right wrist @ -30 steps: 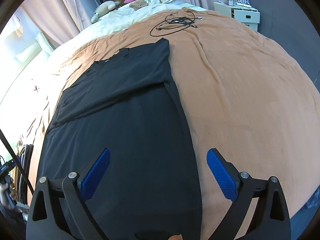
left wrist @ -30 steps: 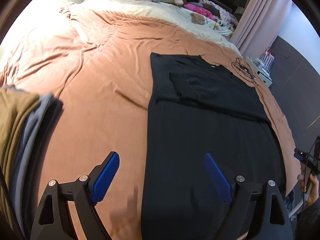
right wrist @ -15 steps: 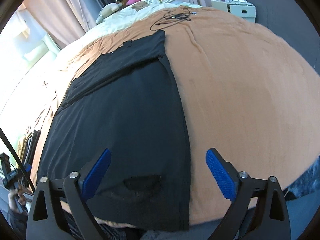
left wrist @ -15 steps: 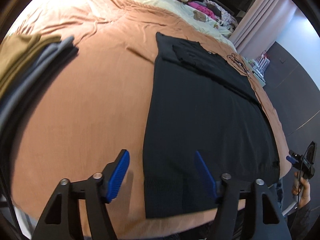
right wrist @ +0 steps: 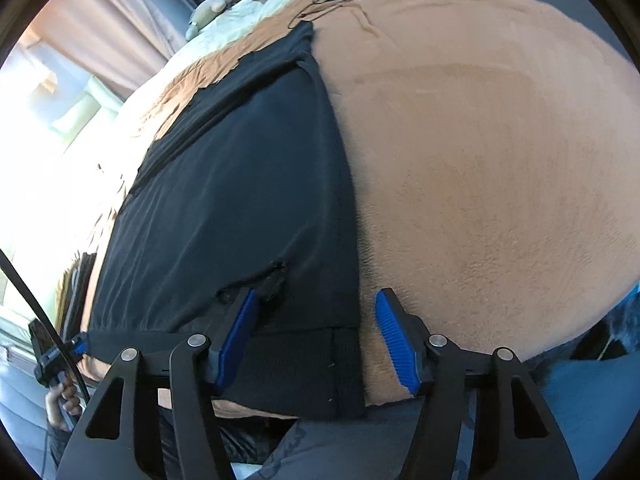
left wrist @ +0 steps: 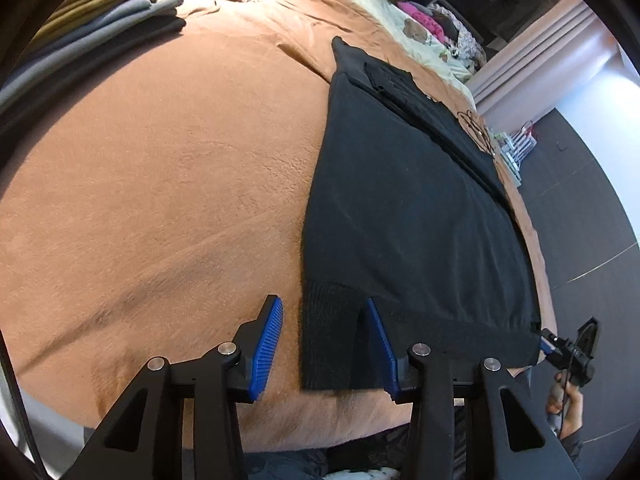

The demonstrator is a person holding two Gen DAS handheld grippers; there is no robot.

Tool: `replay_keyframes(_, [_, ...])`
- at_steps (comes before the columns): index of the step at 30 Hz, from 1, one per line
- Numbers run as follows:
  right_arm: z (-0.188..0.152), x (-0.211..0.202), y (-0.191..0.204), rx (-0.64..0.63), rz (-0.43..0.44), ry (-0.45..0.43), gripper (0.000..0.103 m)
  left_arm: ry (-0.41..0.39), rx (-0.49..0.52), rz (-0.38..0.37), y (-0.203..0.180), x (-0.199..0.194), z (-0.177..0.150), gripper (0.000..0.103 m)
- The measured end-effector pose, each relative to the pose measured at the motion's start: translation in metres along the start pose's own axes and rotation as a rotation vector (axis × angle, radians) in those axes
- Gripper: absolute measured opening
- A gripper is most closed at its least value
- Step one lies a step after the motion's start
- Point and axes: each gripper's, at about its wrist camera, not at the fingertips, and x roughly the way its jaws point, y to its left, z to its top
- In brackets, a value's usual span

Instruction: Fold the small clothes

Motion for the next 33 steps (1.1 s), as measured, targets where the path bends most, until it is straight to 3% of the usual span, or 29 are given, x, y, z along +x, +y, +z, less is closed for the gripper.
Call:
replay_keyframes(6, [0.004, 0.007, -0.012, 0.057, 0.093, -0.022, 0.058, 0.016, -0.021, -0.037, -0.003, 0.017, 0.011, 0.046])
replay_keyframes(13, [0.001, 0.009, -0.044, 0.148, 0.334, -0.02, 0.057, 0.033, -0.084, -0.1, 0.002, 0.028, 0.026, 0.046])
replay_keyframes(19, [-0.016, 0.005, -0.059, 0.15, 0.481, 0.021, 0.053, 0.041, -0.085, -0.116, 0.0, 0.028, 0.026, 0.046])
replay_keyframes(22, [-0.017, 0.005, -0.06, 0.136, 0.472, 0.017, 0.052, 0.04, -0.089, -0.133, 0.0, 0.026, 0.023, 0.046])
replay_keyframes(27, [-0.004, 0.014, -0.06, 0.185, 0.425, -0.014, 0.035, 0.032, -0.085, -0.129, -0.006, 0.023, 0.018, 0.045])
replay_keyframes(33, [-0.018, 0.014, -0.043, 0.227, 0.408, -0.023, 0.016, 0.019, -0.098, -0.123, -0.003, 0.025, 0.019, 0.042])
